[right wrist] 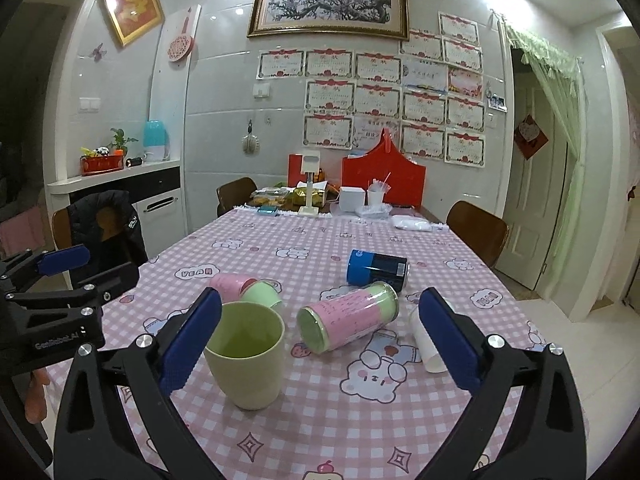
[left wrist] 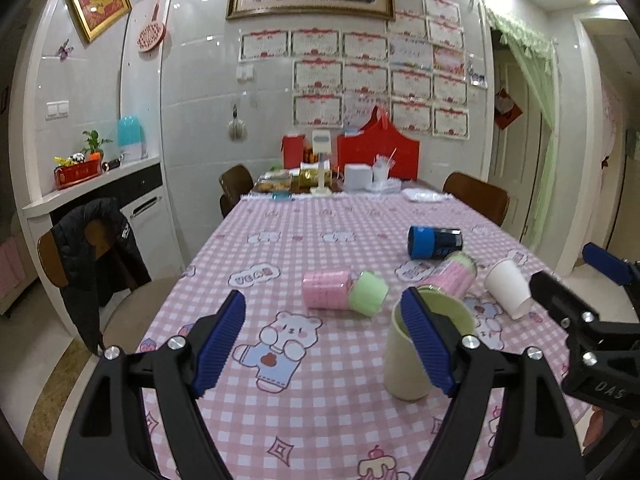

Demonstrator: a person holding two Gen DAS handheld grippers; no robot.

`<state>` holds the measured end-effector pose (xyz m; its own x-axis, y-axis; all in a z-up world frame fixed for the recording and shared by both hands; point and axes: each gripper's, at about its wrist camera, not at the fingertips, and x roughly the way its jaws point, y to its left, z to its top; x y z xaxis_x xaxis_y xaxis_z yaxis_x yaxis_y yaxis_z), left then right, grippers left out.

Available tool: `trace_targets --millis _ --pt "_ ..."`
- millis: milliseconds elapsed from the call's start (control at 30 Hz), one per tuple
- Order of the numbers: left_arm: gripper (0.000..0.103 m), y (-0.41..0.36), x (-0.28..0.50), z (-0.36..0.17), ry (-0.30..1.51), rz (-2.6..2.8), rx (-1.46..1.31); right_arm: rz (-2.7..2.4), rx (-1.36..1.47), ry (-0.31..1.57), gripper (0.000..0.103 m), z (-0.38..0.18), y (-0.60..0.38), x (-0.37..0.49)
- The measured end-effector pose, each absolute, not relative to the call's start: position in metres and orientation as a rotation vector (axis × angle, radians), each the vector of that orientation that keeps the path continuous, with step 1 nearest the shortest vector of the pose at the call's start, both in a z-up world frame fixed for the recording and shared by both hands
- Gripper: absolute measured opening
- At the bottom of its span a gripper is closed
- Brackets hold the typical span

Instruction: Flip cup upside down

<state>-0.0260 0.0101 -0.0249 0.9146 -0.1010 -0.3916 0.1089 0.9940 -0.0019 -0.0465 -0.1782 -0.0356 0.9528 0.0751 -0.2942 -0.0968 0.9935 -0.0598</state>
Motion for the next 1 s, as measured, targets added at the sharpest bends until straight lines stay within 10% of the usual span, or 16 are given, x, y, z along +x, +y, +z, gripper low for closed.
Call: trace_targets --millis 1000 --pt "0.082 -0.007 -0.050 -0.023 0.247 -0.111 0.055 0.098 -0.060 0.240 0.095 -0.035 -0.179 -0.057"
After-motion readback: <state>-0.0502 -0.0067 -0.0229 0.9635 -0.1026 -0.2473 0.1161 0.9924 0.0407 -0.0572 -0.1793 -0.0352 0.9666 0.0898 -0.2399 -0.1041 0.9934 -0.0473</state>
